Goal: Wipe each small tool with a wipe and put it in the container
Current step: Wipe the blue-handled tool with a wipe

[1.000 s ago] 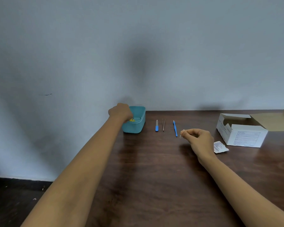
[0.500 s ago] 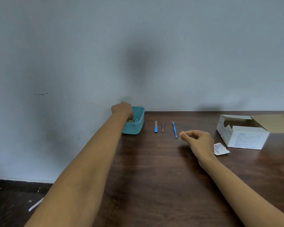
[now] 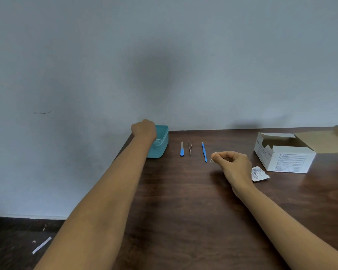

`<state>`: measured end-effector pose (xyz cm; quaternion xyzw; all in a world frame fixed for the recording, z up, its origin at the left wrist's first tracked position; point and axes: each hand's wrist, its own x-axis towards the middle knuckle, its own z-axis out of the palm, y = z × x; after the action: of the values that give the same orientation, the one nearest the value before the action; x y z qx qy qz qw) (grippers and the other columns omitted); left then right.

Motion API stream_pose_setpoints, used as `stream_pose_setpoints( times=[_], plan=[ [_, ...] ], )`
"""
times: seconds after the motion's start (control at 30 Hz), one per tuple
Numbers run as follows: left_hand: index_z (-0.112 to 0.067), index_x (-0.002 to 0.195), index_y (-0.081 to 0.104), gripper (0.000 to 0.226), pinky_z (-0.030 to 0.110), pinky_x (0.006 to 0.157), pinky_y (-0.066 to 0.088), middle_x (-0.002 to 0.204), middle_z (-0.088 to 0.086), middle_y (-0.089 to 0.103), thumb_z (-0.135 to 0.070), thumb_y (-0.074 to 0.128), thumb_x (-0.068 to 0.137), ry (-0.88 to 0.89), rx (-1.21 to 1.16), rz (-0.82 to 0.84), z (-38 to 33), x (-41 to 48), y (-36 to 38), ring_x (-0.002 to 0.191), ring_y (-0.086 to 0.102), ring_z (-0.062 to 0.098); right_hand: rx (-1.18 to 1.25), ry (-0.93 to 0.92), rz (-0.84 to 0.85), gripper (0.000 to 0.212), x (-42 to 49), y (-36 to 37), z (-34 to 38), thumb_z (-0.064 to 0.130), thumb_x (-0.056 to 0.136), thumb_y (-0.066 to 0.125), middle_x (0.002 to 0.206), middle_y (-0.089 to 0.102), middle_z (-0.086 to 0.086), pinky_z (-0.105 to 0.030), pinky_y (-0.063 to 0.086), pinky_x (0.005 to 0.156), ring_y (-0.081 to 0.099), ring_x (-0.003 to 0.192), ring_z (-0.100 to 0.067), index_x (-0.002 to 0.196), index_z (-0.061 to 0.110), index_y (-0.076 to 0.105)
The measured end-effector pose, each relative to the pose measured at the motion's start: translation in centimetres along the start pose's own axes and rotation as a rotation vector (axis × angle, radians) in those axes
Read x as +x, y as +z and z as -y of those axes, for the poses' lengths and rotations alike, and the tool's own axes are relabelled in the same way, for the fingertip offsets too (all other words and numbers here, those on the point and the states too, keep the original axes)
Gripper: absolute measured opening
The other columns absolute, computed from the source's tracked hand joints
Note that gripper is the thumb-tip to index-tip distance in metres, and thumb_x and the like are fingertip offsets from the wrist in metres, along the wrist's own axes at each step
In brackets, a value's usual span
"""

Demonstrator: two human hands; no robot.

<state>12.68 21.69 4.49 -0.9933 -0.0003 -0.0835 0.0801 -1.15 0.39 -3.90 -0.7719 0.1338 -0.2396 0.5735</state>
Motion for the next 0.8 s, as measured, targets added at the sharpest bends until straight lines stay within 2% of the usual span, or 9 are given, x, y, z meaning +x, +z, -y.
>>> stream_pose_setpoints(
  times=[0.1,0.2,0.37,0.47,0.57,0.7,0.73,0.8],
  plan=[
    [-0.006,0.101,0.061,0.017,0.025,0.052,0.028,0.1,0.007,0.057,-0.017,0.049,0.097,0.043,-0.092,-0.229,-1.0,-0.4,-1.3,0.086,0.059,0.023,0.059,-0.008,-0.048,0.016,-0.2,0.0,0.2,0.031,0.082,0.073,0.083,0.07,0.014,-0.018,0.042,0.064,0.061,0.077,0.0,0.07,0.021,0.074],
    [-0.005,0.093,0.062,0.028,0.03,0.062,0.034,0.093,0.009,0.058,-0.027,0.046,0.097,0.078,-0.262,-0.321,-3.0,-1.5,-2.8,0.08,0.056,0.025,0.107,0.001,-0.102,0.015,-0.1,0.0,0.2,0.031,0.082,0.072,0.083,0.07,0.016,-0.023,0.047,0.07,0.062,0.077,-0.003,0.069,0.023,0.073],
    [-0.004,0.099,0.066,0.036,0.031,0.068,0.041,0.102,0.013,0.066,-0.036,0.051,0.092,0.19,-0.425,-0.155,-7.9,-4.4,-1.5,0.091,0.063,0.03,0.198,0.037,-0.177,0.017,0.1,-0.2,0.1,0.025,0.085,0.07,0.074,0.069,0.009,-0.031,0.051,0.076,0.06,0.069,-0.008,0.069,0.031,0.066],
    [-0.005,0.113,0.062,0.047,0.032,0.073,0.042,0.116,0.013,0.06,-0.045,0.05,0.094,0.209,-0.348,-0.025,-10.6,-6.0,0.2,0.104,0.061,0.031,0.263,0.078,-0.205,0.004,0.1,-0.3,0.1,0.021,0.088,0.066,0.077,0.068,0.008,-0.026,0.051,0.069,0.059,0.06,-0.007,0.086,0.02,0.069],
    [-0.007,0.126,0.055,0.051,0.032,0.082,0.04,0.127,0.011,0.054,-0.048,0.047,0.096,0.176,-0.288,0.057,-12.4,-6.8,1.5,0.117,0.054,0.029,0.311,0.107,-0.234,0.01,0.3,-0.2,-0.2,0.018,0.087,0.065,0.08,0.07,0.004,-0.026,0.051,0.066,0.059,0.055,-0.005,0.095,0.013,0.067],
    [-0.007,0.13,0.053,0.041,0.036,0.105,0.037,0.129,0.01,0.056,-0.033,0.039,0.102,0.142,-0.25,0.064,-13.4,-7.3,2.2,0.117,0.056,0.025,0.359,0.125,-0.235,0.01,0.4,-0.3,-0.4,0.012,0.085,0.064,0.075,0.069,-0.001,-0.033,0.05,0.064,0.059,0.054,-0.006,0.095,0.012,0.063],
    [-0.006,0.131,0.052,0.038,0.037,0.105,0.037,0.129,0.01,0.057,-0.026,0.037,0.102,0.137,-0.25,0.07,-13.5,-7.5,2.2,0.117,0.056,0.025,0.373,0.124,-0.233,0.009,0.4,-0.4,-0.5,0.01,0.084,0.064,0.074,0.068,-0.001,-0.033,0.05,0.064,0.058,0.054,-0.007,0.092,0.014,0.062],
    [-0.005,0.127,0.055,0.033,0.035,0.092,0.043,0.121,0.009,0.061,-0.015,0.037,0.101,0.133,-0.254,0.074,-13.6,-7.9,2.1,0.109,0.06,0.025,0.392,0.122,-0.233,0.012,0.4,-0.5,-0.4,0.008,0.082,0.064,0.07,0.068,-0.001,-0.033,0.049,0.063,0.058,0.052,-0.006,0.086,0.018,0.059]
  ],
)
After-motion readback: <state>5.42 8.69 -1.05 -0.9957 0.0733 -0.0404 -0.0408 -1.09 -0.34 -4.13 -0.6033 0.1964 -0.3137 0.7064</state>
